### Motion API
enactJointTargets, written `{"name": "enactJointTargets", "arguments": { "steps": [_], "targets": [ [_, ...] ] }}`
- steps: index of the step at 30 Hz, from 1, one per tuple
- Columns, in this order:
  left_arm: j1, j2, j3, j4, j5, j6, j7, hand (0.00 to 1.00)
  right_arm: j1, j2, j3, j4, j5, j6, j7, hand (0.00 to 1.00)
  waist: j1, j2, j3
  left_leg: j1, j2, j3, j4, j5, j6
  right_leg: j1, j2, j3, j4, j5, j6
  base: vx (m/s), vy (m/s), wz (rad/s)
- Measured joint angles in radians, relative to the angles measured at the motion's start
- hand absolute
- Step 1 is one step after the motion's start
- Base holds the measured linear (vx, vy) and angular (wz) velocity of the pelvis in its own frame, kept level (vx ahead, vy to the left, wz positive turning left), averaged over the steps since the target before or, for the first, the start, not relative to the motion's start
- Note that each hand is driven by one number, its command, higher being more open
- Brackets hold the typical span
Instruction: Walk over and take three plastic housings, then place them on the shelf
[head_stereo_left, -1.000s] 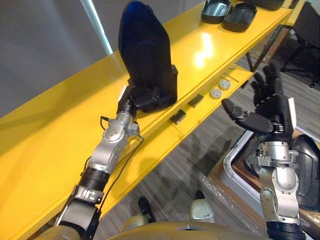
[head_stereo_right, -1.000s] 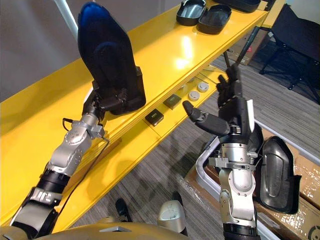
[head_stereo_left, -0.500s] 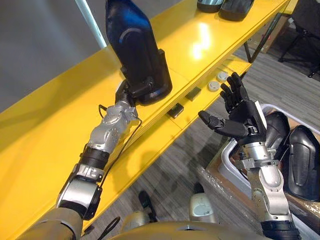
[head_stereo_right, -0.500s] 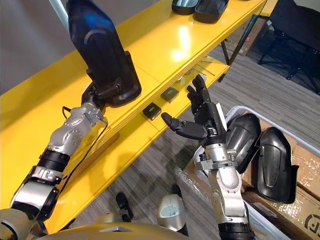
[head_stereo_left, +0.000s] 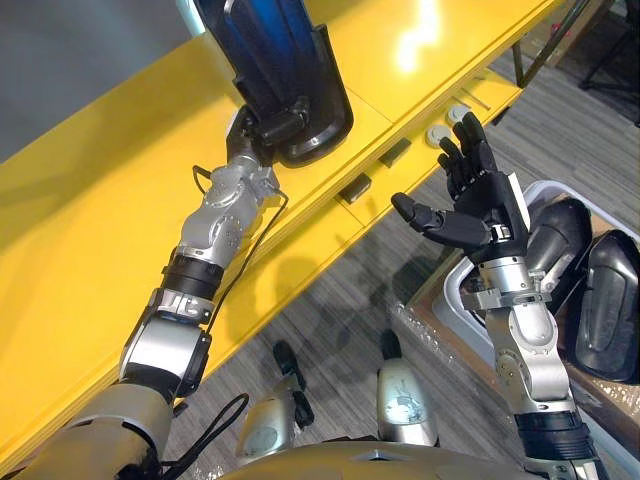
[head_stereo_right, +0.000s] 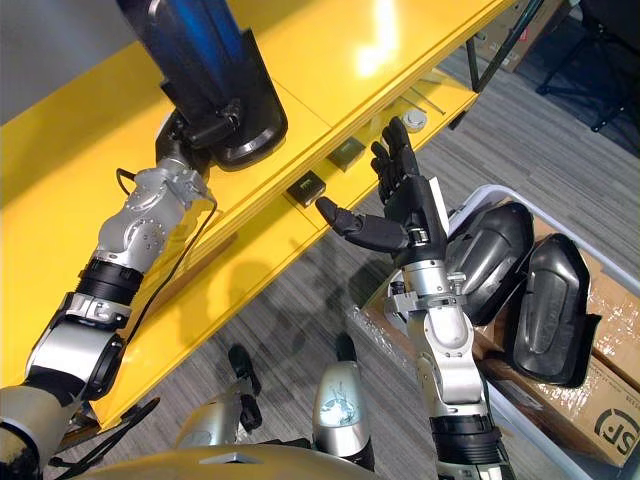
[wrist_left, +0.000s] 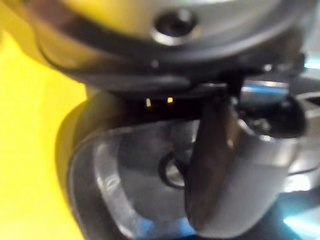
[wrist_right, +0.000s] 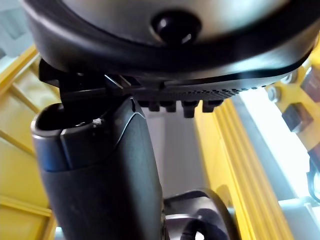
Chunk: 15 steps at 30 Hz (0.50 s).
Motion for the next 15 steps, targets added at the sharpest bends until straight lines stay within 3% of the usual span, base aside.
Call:
{"name": "enactJointTargets", "arguments": {
  "steps": [5,15],
  "targets": [
    [-0.062,0.003,0.01,0.0,0.0,-0.023,0.049,1.0,-0.029,0.0,0.025,0.0,0.0,0.011,-0.036,1.0,0.002,-0.006,0.042,-0.023,-0.001,-0.004,0.0,0.012,0.002,-0.041,0.0,0.005,0.042,-0.008,0.002,-0.02,-0.042,0.02],
    [-0.073,-0.01,0.007,-0.001,-0.001,-0.066,0.13,1.0,-0.032,0.005,0.068,0.008,0.0,0.011,-0.078,1.0,0.001,-0.009,0.046,-0.034,-0.001,-0.009,0.0,0.016,-0.002,-0.064,0.0,0.008,0.066,-0.014,0.008,0.02,-0.05,0.0]
  ]
}}
